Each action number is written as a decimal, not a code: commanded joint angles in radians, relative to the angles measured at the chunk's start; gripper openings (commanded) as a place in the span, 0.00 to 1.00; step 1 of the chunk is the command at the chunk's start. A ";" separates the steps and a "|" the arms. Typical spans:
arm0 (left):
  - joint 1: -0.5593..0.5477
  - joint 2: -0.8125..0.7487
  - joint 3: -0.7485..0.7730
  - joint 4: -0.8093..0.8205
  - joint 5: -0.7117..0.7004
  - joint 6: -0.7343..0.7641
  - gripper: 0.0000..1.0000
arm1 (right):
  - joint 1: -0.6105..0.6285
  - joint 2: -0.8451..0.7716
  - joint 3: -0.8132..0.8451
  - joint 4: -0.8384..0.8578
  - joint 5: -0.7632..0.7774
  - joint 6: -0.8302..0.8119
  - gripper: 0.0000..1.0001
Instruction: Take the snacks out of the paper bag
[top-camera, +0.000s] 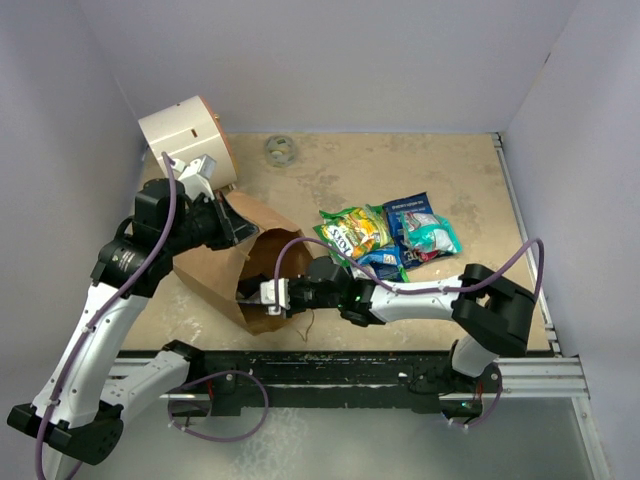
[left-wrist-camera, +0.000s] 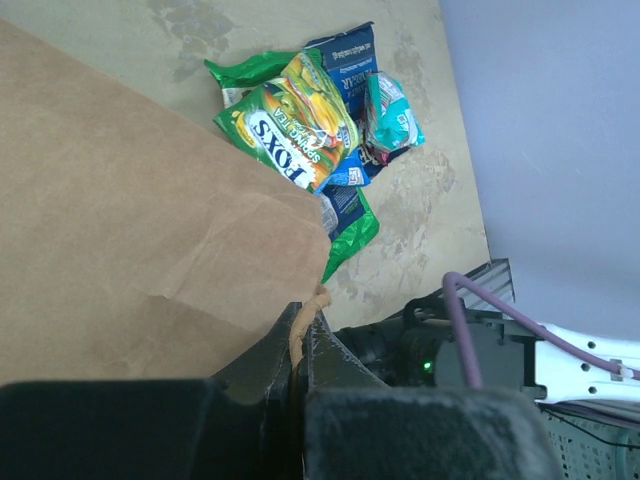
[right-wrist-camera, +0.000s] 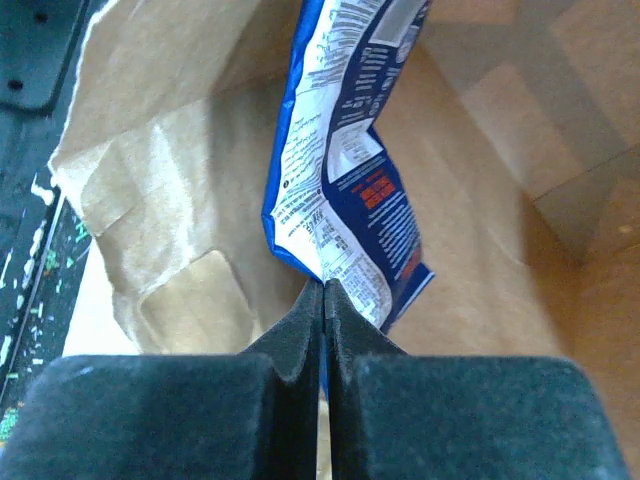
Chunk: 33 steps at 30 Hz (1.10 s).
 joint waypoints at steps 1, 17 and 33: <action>0.000 0.019 -0.002 0.067 0.057 0.002 0.00 | 0.008 0.046 0.001 -0.021 -0.014 -0.102 0.00; 0.001 0.001 -0.106 0.099 0.147 -0.060 0.00 | 0.009 0.197 -0.017 0.155 0.061 -0.244 0.50; 0.001 -0.032 -0.086 0.033 0.127 -0.065 0.00 | 0.009 0.373 0.008 0.404 0.104 -0.177 0.19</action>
